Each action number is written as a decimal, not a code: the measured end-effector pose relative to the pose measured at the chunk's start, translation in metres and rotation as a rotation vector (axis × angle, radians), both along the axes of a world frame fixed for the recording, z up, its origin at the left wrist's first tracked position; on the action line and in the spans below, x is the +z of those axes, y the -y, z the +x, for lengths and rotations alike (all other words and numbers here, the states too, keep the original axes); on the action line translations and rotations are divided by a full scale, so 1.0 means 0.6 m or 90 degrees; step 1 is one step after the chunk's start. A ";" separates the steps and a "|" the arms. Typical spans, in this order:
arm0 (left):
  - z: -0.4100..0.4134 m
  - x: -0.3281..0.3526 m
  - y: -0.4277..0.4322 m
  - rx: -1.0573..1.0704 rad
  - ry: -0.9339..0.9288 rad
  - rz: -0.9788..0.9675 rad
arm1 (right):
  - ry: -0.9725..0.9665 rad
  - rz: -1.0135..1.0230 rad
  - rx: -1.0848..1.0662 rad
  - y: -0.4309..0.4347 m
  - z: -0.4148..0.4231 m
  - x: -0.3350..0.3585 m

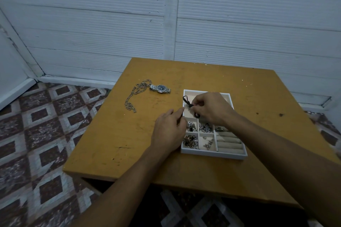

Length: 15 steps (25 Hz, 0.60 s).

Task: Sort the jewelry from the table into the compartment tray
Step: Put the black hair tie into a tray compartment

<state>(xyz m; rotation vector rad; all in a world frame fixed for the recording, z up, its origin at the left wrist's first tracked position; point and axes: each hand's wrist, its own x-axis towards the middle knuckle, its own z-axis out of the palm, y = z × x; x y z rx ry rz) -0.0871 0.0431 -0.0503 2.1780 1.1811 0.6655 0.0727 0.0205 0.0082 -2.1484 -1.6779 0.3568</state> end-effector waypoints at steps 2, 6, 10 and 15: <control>0.000 -0.002 0.000 0.003 -0.003 0.002 | 0.079 -0.008 0.028 0.000 -0.004 -0.004; 0.000 -0.005 0.001 0.011 0.002 0.008 | 0.190 -0.005 0.071 -0.004 -0.010 -0.006; 0.001 -0.006 0.000 0.004 -0.001 0.013 | 0.281 -0.019 0.079 -0.011 -0.020 -0.004; -0.001 -0.005 0.002 -0.001 -0.005 0.012 | 0.186 0.018 0.055 -0.014 -0.020 -0.013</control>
